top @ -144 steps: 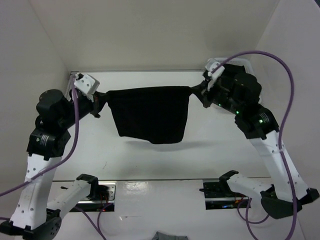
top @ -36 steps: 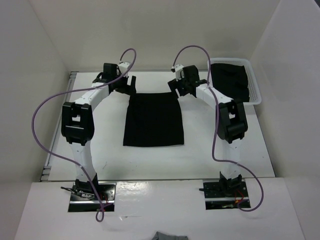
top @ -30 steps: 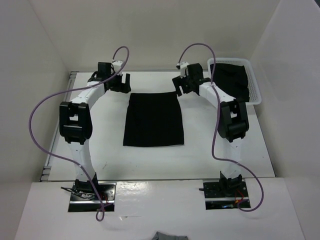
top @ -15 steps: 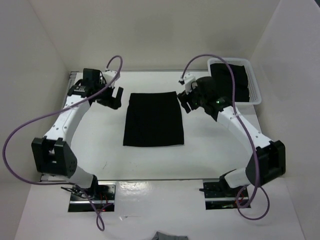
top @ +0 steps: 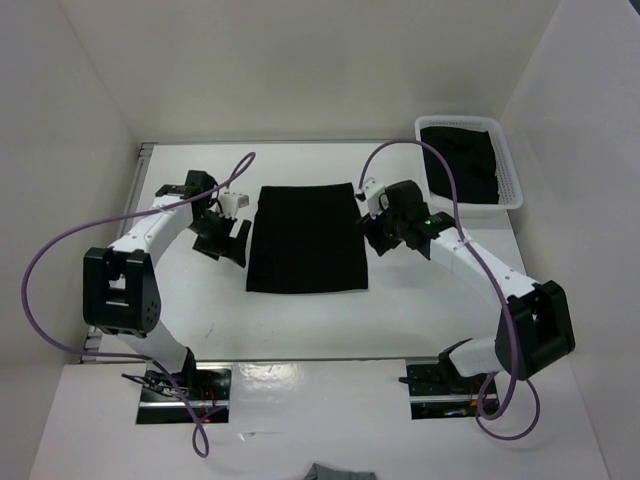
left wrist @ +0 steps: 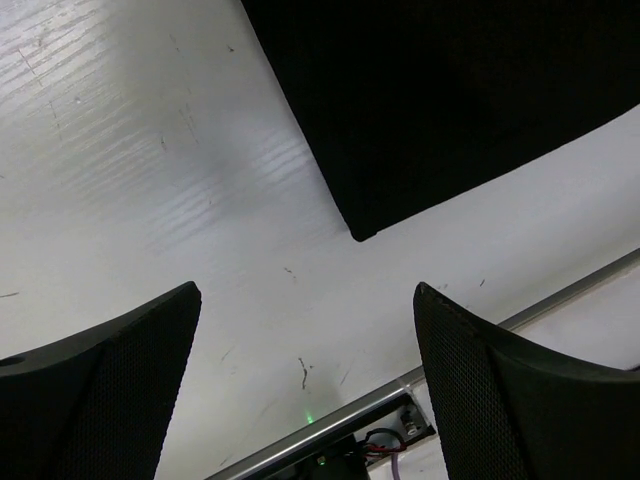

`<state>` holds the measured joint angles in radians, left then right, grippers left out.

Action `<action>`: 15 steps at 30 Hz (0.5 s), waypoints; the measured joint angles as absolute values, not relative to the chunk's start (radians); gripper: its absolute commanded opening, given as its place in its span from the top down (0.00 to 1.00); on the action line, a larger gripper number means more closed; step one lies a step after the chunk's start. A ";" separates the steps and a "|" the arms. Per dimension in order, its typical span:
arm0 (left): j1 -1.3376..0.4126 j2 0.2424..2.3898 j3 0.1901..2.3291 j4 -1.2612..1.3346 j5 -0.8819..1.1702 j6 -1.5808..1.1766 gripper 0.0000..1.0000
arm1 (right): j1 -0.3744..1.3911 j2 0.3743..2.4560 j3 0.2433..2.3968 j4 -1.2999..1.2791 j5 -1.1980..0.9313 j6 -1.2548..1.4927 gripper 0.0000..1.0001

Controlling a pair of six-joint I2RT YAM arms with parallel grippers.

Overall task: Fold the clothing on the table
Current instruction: Fold the skirt

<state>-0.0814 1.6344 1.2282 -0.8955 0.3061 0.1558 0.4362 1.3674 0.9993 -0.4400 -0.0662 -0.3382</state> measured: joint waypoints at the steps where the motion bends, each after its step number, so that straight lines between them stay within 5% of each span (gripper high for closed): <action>1: -0.081 1.637 1.227 -0.894 0.311 0.147 0.06 | 0.438 1.368 0.998 -0.441 -0.062 -0.333 0.34; 11: -0.086 1.748 1.224 -0.890 0.319 0.099 0.16 | 0.494 1.454 0.998 -0.483 -0.022 -0.292 0.36; 15: -0.091 1.818 1.224 -0.891 0.314 0.097 0.39 | 0.537 1.517 1.002 -0.486 0.002 -0.281 0.37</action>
